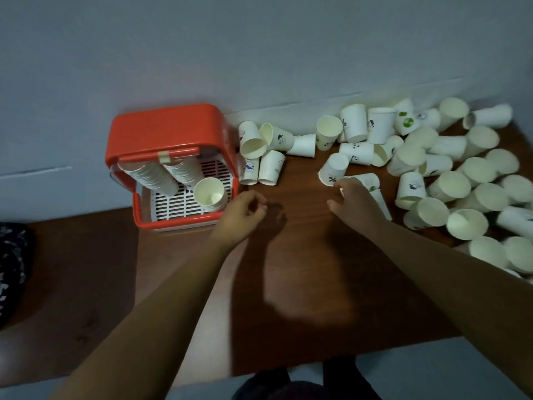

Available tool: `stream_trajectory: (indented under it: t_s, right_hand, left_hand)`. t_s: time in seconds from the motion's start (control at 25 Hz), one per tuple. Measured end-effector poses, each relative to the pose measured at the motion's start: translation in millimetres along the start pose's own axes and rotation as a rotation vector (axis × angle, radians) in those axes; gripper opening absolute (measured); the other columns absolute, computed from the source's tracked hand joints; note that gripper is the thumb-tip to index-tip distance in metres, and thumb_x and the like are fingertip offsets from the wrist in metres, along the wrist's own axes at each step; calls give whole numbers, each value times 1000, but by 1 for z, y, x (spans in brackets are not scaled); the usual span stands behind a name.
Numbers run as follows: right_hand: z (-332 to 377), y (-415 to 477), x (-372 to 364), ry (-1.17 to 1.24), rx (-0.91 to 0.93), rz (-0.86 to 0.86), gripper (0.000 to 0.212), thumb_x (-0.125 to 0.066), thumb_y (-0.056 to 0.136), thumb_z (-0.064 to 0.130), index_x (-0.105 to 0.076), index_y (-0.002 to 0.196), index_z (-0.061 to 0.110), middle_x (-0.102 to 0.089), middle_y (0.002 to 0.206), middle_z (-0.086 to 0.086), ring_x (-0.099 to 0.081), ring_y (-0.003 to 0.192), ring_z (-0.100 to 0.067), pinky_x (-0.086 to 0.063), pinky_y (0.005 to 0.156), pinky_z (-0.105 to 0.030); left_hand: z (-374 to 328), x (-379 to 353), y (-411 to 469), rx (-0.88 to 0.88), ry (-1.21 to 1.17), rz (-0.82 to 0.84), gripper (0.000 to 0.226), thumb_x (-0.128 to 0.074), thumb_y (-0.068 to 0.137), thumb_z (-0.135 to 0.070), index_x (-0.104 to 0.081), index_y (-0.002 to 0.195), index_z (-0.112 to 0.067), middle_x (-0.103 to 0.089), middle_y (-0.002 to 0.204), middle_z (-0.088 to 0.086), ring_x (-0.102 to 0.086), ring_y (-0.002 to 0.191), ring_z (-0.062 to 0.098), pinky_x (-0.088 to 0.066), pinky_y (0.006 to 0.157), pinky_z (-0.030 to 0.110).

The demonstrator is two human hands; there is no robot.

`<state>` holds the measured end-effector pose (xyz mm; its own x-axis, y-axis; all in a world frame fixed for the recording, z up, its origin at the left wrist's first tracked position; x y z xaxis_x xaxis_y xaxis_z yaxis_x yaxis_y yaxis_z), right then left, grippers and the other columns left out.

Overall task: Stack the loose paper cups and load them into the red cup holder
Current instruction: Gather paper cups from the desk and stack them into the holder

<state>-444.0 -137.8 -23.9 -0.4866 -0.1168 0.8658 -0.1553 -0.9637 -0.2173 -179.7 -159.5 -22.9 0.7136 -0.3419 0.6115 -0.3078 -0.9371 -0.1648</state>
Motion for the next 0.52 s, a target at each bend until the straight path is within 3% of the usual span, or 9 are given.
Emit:
stream_trajectory:
  t_s: [0.12, 0.28, 0.4, 0.52]
  right_hand:
    - [-68, -2, 33, -77, -76, 1, 52, -69, 82, 33, -56, 126, 8, -56, 124, -12, -56, 113, -28, -45, 90, -34]
    - [-117, -6, 36, -128, -124, 46, 56, -72, 82, 39, -51, 126, 11, -51, 126, -11, -50, 115, -25, -45, 97, -38]
    - [-131, -1, 22, -36, -119, 58, 54, -69, 85, 36, -49, 128, 9, -49, 127, -11, -51, 114, -26, -44, 94, -38]
    - [-133, 9, 10, 5, -112, 37, 53, -66, 88, 34, -47, 129, 6, -48, 126, -12, -53, 112, -27, -45, 87, -34]
  left_hand:
    - [-39, -57, 39, 33, 28, 95, 8, -65, 89, -26, -64, 94, -21, -67, 97, -1, -62, 90, 15, -49, 82, 31]
    - [-68, -112, 93, 97, 139, 121, 26, -68, 86, -36, -59, 102, -18, -58, 106, 2, -56, 92, 15, -40, 77, 27]
    - [-80, -141, 138, 101, 218, 105, 47, -70, 76, -54, -58, 106, -19, -57, 108, -2, -58, 101, 17, -52, 84, 35]
    - [-86, -164, 168, 135, 270, 97, 65, -72, 78, -35, -47, 135, -14, -46, 135, 8, -45, 126, 25, -43, 103, 42]
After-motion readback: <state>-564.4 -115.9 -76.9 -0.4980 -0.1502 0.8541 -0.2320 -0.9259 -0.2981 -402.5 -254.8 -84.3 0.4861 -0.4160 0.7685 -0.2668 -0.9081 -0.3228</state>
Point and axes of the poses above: each hand's wrist, its own y-axis towards the middle knuckle, its own x-axis out of the back of the hand, z = x × y, the point moved 8 cm from there along y, towards the middle knuckle
